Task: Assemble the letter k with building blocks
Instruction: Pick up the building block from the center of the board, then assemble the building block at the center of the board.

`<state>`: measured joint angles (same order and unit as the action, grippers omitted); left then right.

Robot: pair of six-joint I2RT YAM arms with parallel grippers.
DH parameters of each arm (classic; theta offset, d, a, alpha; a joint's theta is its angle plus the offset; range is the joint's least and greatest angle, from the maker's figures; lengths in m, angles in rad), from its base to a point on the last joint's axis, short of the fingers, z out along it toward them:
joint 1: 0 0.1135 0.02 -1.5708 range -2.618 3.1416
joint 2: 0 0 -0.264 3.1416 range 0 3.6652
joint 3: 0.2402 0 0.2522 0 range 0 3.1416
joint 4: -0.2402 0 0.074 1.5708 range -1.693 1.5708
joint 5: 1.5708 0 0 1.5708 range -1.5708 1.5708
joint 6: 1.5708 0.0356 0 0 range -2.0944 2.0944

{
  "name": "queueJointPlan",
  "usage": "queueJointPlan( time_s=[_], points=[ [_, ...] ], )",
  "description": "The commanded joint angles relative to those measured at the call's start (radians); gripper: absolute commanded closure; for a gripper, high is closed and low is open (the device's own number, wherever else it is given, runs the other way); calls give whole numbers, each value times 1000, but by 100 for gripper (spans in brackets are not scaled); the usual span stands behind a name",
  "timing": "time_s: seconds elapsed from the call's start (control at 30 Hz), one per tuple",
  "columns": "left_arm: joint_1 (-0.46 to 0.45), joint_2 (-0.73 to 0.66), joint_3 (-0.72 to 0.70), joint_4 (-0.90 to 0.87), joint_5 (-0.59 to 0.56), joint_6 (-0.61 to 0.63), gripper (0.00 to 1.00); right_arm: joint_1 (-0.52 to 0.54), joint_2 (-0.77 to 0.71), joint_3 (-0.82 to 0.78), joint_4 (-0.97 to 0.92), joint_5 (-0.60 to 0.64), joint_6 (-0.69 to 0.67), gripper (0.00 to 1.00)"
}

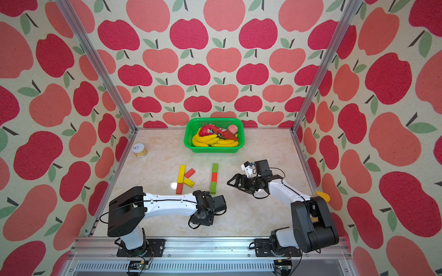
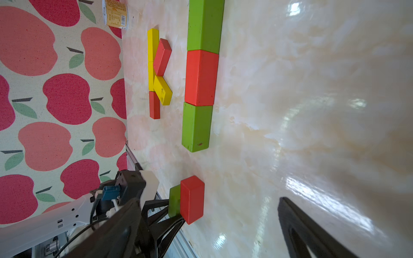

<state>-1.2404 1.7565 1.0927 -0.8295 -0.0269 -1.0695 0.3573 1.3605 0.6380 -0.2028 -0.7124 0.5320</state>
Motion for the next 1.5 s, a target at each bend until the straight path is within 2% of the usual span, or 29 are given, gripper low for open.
queueJointPlan(
  time_s=[0.0,0.07,0.3,0.47,0.63,0.73,0.87,1.0,1.17,1.3,1.47],
  points=[
    [-3,-5,-47,10,1,-9,84,57,-63,-48,-20,23,65,1],
    [-7,-28,-72,11,-4,-12,90,87,-95,-77,-28,45,86,1],
    [-11,-137,-138,-64,-52,-9,100,157,-214,-146,-91,54,101,1],
    [-10,-211,-169,-81,-108,24,98,196,-212,-138,-107,44,94,1],
    [-8,-271,-130,-136,-182,95,99,168,-244,-121,-81,11,104,1],
    [21,-314,-78,-154,-219,228,100,106,-206,-67,-117,-26,28,1],
    [132,-333,14,-109,-190,463,100,2,-100,40,-178,-95,-76,1],
    [231,-255,164,-72,-145,677,100,-61,-10,126,-165,-81,-78,1],
    [263,-42,429,-102,-125,897,100,-127,17,152,-117,-39,-22,1],
    [298,140,642,-148,-86,1011,100,-218,11,180,-159,9,-57,1],
    [329,336,849,-164,-70,1142,100,-330,17,145,-83,-50,-22,1]
  ],
)
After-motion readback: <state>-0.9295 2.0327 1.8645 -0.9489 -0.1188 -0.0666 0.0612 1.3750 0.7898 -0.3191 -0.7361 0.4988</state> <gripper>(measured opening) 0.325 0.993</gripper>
